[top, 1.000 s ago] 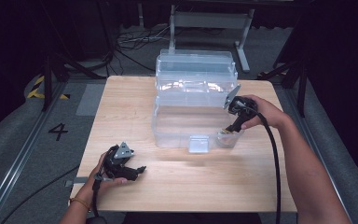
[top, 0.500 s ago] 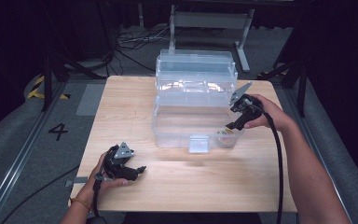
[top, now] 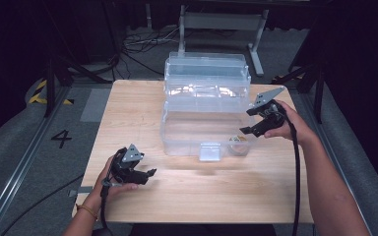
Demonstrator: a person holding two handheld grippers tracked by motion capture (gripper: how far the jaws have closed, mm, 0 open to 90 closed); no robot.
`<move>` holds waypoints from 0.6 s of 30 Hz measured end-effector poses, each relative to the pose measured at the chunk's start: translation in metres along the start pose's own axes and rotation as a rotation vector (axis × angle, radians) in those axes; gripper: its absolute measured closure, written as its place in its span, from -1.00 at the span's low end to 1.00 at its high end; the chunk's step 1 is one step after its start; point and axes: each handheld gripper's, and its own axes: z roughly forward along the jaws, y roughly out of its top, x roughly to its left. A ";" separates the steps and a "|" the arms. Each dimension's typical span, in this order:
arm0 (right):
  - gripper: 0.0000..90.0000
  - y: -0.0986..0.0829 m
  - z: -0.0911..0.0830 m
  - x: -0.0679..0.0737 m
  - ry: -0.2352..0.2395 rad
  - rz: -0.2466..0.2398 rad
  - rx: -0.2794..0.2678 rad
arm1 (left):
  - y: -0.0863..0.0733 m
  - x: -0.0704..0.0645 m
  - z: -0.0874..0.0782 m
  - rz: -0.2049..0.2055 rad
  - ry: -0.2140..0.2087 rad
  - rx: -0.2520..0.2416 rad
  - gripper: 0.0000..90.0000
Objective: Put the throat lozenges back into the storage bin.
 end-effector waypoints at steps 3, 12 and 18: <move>-0.47 0.000 -0.008 0.000 -0.016 0.010 -0.032 | 0.013 -0.003 -0.006 0.030 -0.002 -0.018 -0.43; -0.41 0.005 -0.027 -0.004 -0.076 0.029 -0.111 | 0.051 -0.008 -0.018 0.075 0.000 -0.082 -0.41; -0.34 0.013 -0.033 -0.006 -0.102 0.030 -0.172 | 0.074 -0.014 -0.011 0.095 0.000 -0.102 -0.40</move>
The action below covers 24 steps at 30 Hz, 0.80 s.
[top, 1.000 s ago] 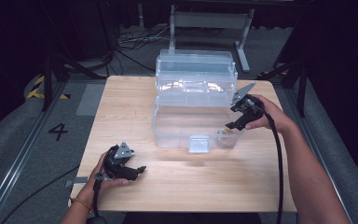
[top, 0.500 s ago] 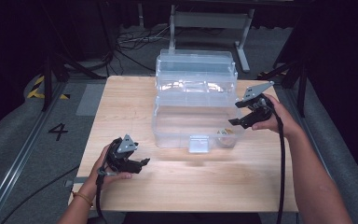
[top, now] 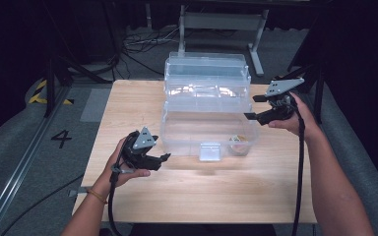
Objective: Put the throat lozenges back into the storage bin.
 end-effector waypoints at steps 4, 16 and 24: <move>-0.32 0.006 0.006 -0.003 -0.008 -0.007 0.020 | 0.016 -0.003 0.010 0.026 0.002 0.015 -0.39; -0.18 0.015 0.040 0.003 0.028 -0.028 0.074 | 0.038 -0.006 0.038 0.101 -0.041 0.100 -0.15; -0.13 0.017 0.058 0.006 0.037 -0.042 0.100 | 0.039 0.000 0.052 0.112 -0.083 0.144 0.14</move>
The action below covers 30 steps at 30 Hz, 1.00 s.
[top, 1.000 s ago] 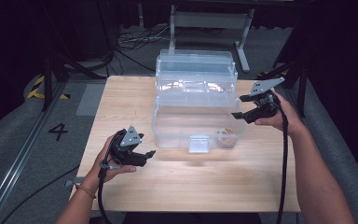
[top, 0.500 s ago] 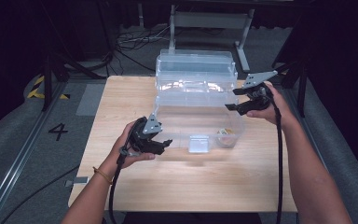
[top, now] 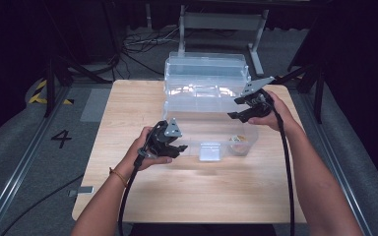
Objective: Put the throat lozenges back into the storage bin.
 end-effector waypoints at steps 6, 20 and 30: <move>0.01 -0.001 0.013 0.000 0.022 -0.004 0.022 | 0.002 0.001 0.010 0.033 -0.005 0.029 0.32; -0.09 0.013 -0.002 -0.011 -0.016 0.012 -0.058 | -0.001 0.011 0.016 0.126 -0.053 0.091 0.65; -0.08 0.027 -0.013 -0.027 -0.071 0.010 -0.095 | -0.001 0.018 0.014 0.159 -0.092 0.118 0.72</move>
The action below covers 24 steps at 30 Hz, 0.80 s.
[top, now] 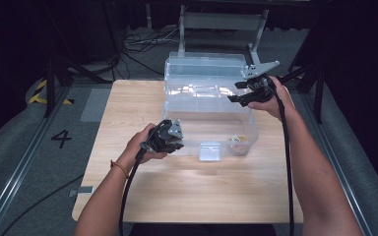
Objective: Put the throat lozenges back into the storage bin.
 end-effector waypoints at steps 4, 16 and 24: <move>-0.09 0.004 0.002 -0.005 -0.019 -0.008 0.021 | -0.001 0.004 -0.001 0.005 -0.025 0.000 0.74; -0.06 0.020 0.008 -0.016 -0.021 -0.027 0.047 | -0.005 0.011 -0.004 0.010 -0.049 0.013 0.75; 0.00 0.027 0.018 -0.028 -0.036 -0.014 0.099 | -0.006 0.011 -0.004 0.002 -0.046 0.015 0.74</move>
